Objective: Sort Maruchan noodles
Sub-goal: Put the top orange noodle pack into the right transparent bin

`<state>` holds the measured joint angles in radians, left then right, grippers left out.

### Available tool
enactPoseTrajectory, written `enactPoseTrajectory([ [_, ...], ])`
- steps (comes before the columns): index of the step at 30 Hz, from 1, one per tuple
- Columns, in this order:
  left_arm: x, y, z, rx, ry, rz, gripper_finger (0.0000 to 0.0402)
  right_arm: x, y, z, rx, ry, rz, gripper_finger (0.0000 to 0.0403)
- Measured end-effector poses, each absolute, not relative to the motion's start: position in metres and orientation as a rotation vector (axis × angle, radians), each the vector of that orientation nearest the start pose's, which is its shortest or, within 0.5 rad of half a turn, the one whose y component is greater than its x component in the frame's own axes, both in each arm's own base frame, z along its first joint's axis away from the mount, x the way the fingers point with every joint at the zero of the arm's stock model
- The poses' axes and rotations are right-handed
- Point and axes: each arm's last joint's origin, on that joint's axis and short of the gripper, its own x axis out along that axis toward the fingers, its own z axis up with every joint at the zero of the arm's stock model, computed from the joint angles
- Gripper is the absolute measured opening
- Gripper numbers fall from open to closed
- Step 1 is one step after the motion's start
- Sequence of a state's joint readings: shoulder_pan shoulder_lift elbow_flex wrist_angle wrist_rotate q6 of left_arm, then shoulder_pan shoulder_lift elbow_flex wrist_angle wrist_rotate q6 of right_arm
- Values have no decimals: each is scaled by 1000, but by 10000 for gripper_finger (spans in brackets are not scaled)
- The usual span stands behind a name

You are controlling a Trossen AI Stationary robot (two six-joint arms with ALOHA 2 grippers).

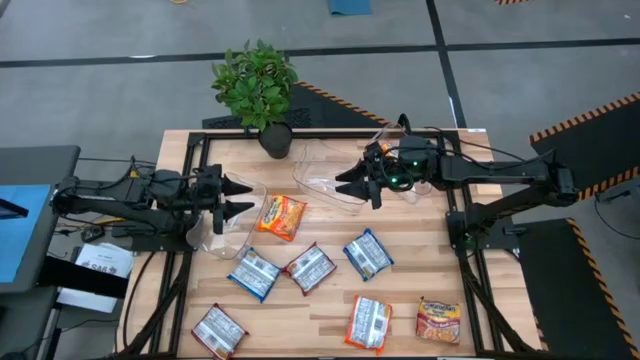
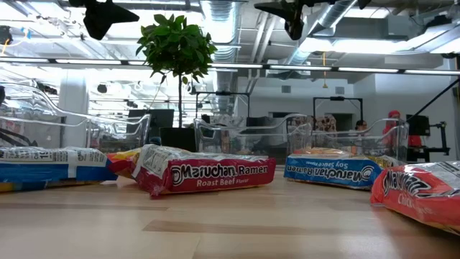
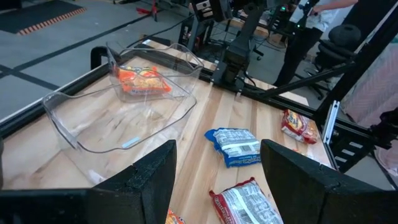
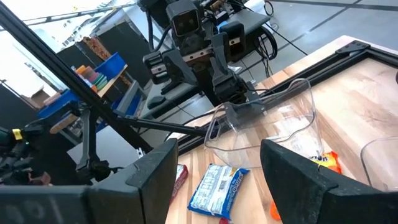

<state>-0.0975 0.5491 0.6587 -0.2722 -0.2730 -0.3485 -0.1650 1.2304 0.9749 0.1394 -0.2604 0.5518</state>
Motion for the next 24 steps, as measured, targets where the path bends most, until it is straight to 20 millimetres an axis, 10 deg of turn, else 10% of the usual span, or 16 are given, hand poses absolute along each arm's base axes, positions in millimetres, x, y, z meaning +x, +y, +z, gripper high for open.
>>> enactPoseTrajectory([
  [24, 127, -6, 312, -337, 140, 136, 217, 277, -39, 337, 414, 135, 71, 255],
])
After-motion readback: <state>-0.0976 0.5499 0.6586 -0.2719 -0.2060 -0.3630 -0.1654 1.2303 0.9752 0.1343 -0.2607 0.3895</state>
